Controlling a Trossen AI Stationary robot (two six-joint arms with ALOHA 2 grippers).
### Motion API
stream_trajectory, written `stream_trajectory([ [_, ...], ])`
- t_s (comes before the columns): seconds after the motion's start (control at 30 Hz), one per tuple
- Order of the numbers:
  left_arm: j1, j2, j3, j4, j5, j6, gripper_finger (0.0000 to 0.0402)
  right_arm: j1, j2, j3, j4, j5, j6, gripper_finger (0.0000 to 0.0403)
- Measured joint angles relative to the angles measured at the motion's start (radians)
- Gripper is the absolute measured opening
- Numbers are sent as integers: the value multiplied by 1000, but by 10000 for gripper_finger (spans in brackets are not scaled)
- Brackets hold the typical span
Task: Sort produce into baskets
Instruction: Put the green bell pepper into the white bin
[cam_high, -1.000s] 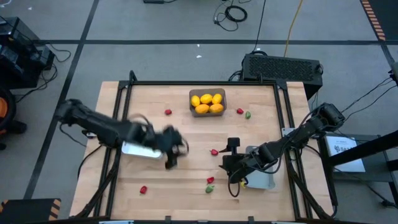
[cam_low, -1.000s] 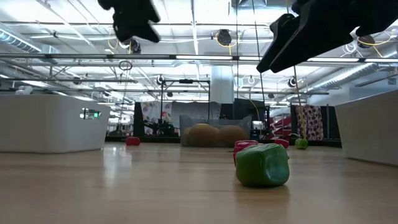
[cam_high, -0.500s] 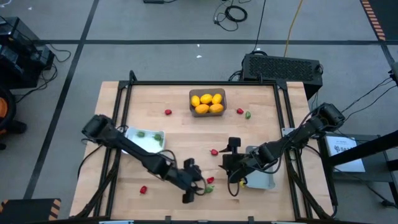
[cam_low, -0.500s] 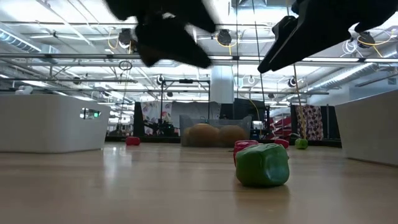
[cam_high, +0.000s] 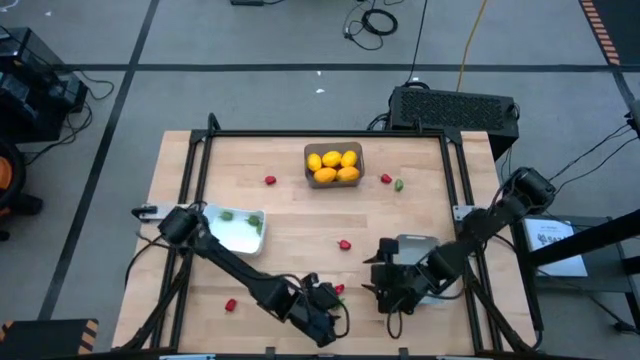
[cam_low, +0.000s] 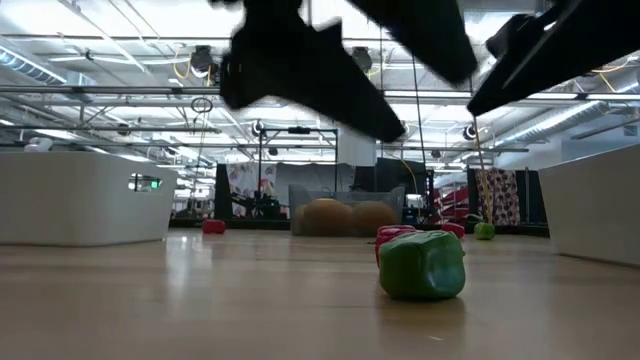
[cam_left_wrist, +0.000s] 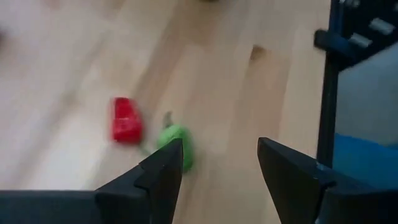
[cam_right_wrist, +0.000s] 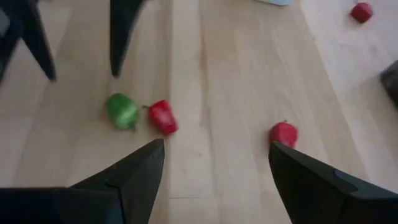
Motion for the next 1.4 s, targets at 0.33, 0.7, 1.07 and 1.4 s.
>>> stream_trajectory([
  [0.33, -41, 89, 3, 33, -160, -116, 215, 54, 0, -1, 2, 1, 16, 279],
  [0.7, -46, 102, 3, 31, -230, -119, 215, 56, 0, -1, 2, 2, 7, 279],
  [1.07, -46, 172, 2, 87, -242, -118, 215, 58, 0, -1, 2, -1, 41, 279],
  [1.4, -45, 176, 2, 98, -293, 100, 215, 58, 0, -1, -1, -2, 55, 279],
])
